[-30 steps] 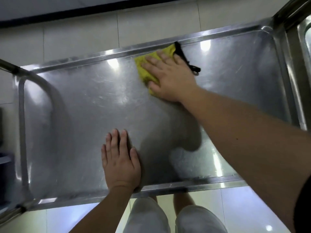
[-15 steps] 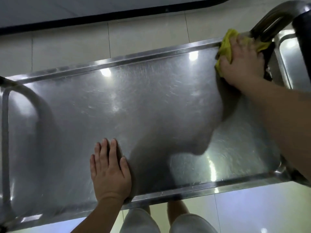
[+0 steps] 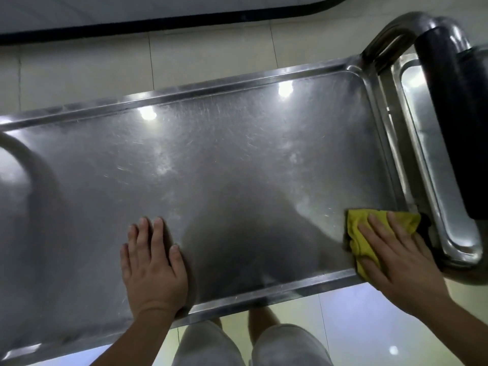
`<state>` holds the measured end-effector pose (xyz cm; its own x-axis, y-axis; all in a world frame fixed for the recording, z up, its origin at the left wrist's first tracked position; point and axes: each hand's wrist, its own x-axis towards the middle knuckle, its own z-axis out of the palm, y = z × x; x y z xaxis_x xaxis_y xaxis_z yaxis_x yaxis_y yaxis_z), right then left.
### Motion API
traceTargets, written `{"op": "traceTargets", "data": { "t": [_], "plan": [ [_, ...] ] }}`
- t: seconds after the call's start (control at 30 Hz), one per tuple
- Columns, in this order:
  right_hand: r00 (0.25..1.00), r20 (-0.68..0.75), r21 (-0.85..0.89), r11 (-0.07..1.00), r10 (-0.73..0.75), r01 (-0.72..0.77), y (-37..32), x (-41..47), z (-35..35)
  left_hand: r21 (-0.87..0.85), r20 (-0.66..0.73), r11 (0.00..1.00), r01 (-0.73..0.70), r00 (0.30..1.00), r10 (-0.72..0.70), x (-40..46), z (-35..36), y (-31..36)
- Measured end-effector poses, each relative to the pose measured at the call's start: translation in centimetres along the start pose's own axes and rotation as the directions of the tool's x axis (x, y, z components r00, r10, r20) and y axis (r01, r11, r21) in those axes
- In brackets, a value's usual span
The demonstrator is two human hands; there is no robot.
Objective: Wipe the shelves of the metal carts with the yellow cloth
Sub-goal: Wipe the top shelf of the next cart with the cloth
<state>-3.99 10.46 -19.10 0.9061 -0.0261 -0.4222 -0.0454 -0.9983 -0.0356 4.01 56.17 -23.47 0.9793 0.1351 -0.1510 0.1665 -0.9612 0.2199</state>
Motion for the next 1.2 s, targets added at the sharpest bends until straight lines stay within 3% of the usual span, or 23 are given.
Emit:
{"op": "traceTargets", "data": {
  "t": [0.17,0.4,0.57,0.73,1.03,1.2],
  "plan": [
    [1.0,-0.018,-0.005,1.0,0.001,-0.001,-0.8,4.4,-1.3,-0.001,0.0,1.0,-0.002,1.0,0.002,0.0,0.1,-0.2],
    [0.974,-0.21,0.131,0.99,0.088,-0.061,-2.8,24.8,-9.8,0.013,-0.02,1.0,0.002,1.0,-0.002,0.0,0.3,-0.2],
    [0.972,-0.174,0.202,0.972,0.155,-0.119,-4.0,33.6,-14.0,0.03,-0.016,1.0,-0.006,1.0,0.007,0.1,0.3,-0.2],
    [0.982,-0.181,0.171,0.985,0.055,-0.024,-4.4,28.7,-12.1,0.024,-0.017,1.0,-0.012,1.0,0.013,0.0,0.2,0.0],
    [0.983,-0.009,0.068,0.981,-0.182,0.182,-5.5,0.6,0.2,0.012,0.001,1.0,-0.003,1.0,0.003,0.0,0.1,-0.1],
    [0.982,-0.033,0.038,0.981,-0.187,0.188,-6.6,2.2,-0.1,0.01,0.007,1.0,-0.003,1.0,0.003,0.0,0.1,-0.1]
  ]
}}
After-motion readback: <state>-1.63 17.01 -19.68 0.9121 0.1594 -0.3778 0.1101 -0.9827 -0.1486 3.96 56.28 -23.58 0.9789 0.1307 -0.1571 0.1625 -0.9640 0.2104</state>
